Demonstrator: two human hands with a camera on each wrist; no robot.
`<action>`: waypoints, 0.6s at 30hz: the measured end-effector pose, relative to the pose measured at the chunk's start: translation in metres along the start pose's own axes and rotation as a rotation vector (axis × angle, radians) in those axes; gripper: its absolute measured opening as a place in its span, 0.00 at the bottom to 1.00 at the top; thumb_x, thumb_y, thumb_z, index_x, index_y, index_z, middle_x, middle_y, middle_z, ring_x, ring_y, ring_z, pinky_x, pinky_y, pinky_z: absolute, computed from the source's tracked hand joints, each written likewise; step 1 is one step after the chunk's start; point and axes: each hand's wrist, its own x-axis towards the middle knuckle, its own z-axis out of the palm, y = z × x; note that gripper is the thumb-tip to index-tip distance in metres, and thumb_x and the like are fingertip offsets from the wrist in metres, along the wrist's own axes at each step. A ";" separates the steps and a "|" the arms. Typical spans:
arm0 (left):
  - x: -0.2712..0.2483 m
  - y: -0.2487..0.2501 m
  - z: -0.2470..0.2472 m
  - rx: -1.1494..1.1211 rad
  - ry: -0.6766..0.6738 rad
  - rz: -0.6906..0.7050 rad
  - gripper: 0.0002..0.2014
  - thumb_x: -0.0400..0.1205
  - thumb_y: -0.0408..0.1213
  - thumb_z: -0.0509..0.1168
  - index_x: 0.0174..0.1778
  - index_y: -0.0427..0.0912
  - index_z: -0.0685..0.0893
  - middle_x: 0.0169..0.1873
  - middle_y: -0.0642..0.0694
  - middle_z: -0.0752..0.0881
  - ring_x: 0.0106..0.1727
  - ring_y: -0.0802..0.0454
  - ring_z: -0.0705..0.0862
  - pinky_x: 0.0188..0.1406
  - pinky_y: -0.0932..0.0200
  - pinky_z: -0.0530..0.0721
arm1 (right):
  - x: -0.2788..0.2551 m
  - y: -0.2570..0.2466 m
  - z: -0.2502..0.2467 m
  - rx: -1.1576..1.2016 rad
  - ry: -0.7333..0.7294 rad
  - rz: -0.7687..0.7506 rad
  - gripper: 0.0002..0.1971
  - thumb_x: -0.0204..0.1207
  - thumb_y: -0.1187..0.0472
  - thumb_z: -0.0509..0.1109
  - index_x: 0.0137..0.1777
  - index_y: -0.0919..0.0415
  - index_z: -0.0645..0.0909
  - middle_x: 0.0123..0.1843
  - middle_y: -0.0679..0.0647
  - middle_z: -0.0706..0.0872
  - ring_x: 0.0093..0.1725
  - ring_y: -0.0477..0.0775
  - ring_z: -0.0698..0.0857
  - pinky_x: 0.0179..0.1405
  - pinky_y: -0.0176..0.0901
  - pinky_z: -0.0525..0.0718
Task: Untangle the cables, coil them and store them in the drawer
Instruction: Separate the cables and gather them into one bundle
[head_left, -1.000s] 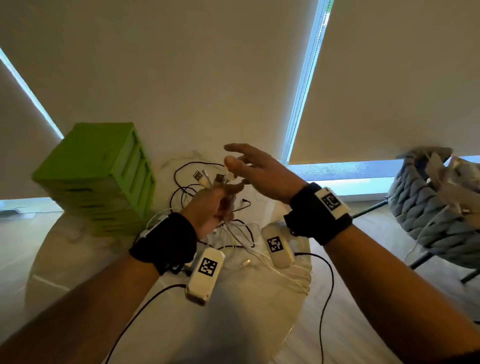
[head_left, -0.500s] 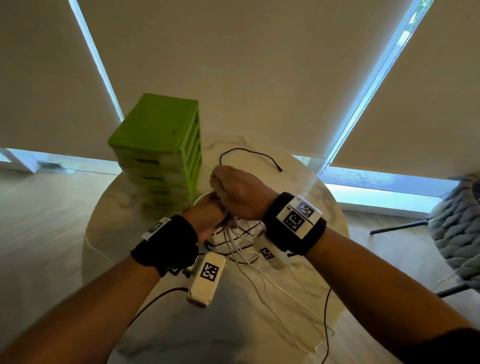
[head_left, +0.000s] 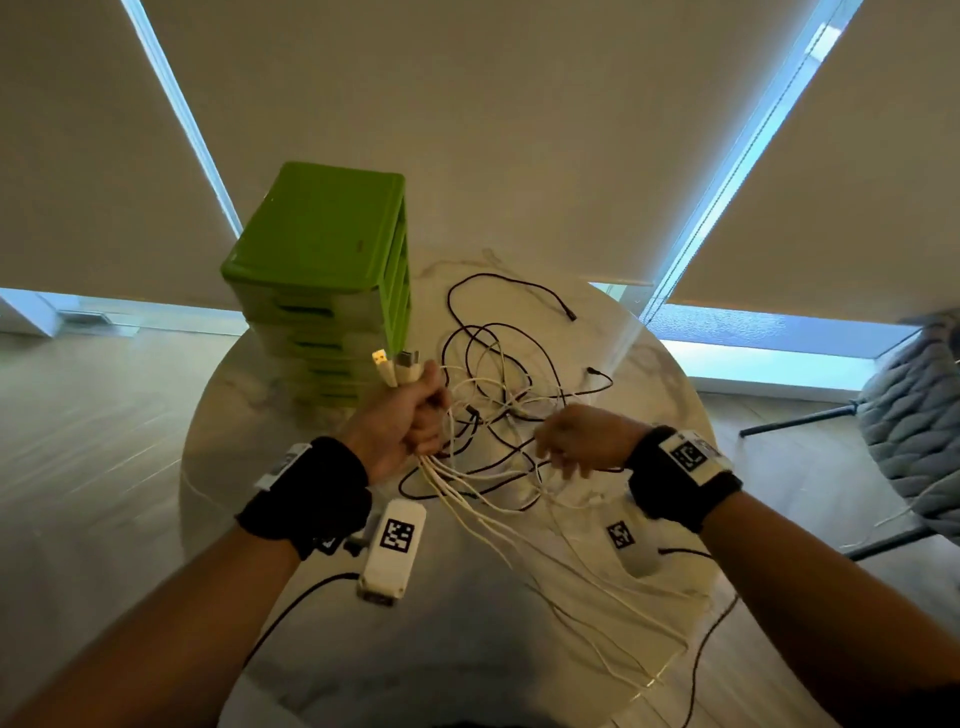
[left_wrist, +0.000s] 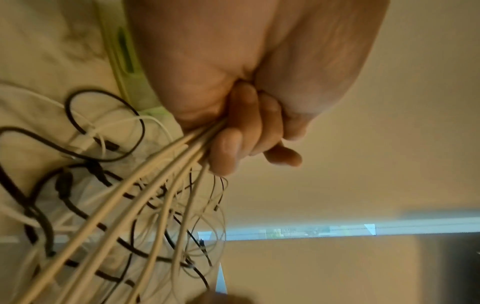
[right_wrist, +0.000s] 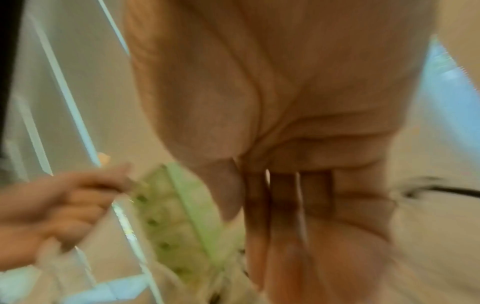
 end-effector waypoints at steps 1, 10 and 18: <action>0.002 -0.001 -0.006 -0.024 0.005 0.008 0.20 0.88 0.47 0.53 0.34 0.39 0.75 0.14 0.54 0.59 0.15 0.59 0.58 0.16 0.64 0.61 | 0.006 0.023 0.005 -0.070 -0.091 0.151 0.12 0.84 0.56 0.59 0.44 0.58 0.81 0.39 0.54 0.85 0.35 0.53 0.85 0.32 0.41 0.81; 0.021 -0.014 -0.012 -0.095 0.000 -0.039 0.21 0.89 0.48 0.49 0.37 0.39 0.74 0.13 0.55 0.59 0.13 0.60 0.58 0.14 0.66 0.63 | 0.032 0.078 0.043 -0.218 0.075 0.367 0.12 0.70 0.64 0.74 0.54 0.60 0.85 0.48 0.59 0.89 0.46 0.61 0.90 0.47 0.51 0.90; 0.025 -0.023 -0.014 -0.087 0.000 -0.059 0.20 0.89 0.48 0.49 0.36 0.41 0.74 0.13 0.55 0.60 0.13 0.60 0.58 0.14 0.66 0.65 | 0.035 0.081 0.039 -0.409 0.010 0.301 0.16 0.82 0.55 0.60 0.63 0.62 0.81 0.63 0.59 0.84 0.61 0.61 0.82 0.58 0.47 0.78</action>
